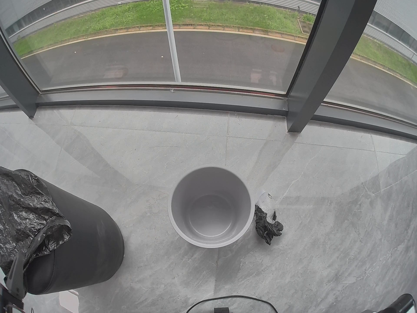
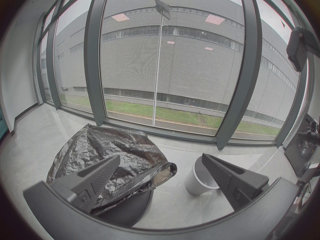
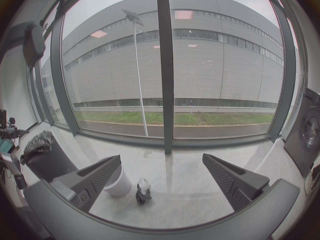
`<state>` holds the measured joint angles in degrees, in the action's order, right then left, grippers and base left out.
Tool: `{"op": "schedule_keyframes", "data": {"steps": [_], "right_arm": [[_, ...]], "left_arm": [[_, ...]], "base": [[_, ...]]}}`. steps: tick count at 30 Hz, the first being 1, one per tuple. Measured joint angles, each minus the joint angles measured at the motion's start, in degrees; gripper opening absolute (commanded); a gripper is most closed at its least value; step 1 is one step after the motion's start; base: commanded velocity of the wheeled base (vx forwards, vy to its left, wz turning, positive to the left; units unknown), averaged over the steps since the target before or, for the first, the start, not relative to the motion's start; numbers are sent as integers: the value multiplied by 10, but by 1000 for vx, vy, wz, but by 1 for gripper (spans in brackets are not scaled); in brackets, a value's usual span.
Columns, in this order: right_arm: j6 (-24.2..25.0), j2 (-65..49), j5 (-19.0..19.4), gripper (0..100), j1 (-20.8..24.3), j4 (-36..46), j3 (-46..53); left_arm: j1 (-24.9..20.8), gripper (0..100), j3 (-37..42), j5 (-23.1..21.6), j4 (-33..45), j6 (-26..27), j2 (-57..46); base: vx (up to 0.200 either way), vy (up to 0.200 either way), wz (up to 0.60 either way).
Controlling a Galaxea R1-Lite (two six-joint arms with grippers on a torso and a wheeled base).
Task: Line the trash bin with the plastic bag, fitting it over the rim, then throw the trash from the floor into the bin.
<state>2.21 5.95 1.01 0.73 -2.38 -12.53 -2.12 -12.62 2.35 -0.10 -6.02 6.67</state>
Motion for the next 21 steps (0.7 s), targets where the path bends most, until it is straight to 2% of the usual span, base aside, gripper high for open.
{"op": "schedule_keyframes", "data": {"steps": [4,9,13,18,21], "right_arm": [[-1,72,5,100,5,-32,-71],[0,190,8,100,26,-136,-110],[4,294,3,100,64,-217,-124],[27,398,-7,100,106,-276,-140],[41,447,-10,100,119,-305,-147]], "left_arm": [[-12,100,-38,-1,4,-1,50],[-35,100,-65,-1,7,46,129],[-52,100,-79,4,8,125,210],[-66,100,-88,16,14,258,292],[-71,100,-92,21,14,298,329]], "base": [[0,0,0],[0,0,0],[0,0,0],[0,0,0],[0,0,0]]}}
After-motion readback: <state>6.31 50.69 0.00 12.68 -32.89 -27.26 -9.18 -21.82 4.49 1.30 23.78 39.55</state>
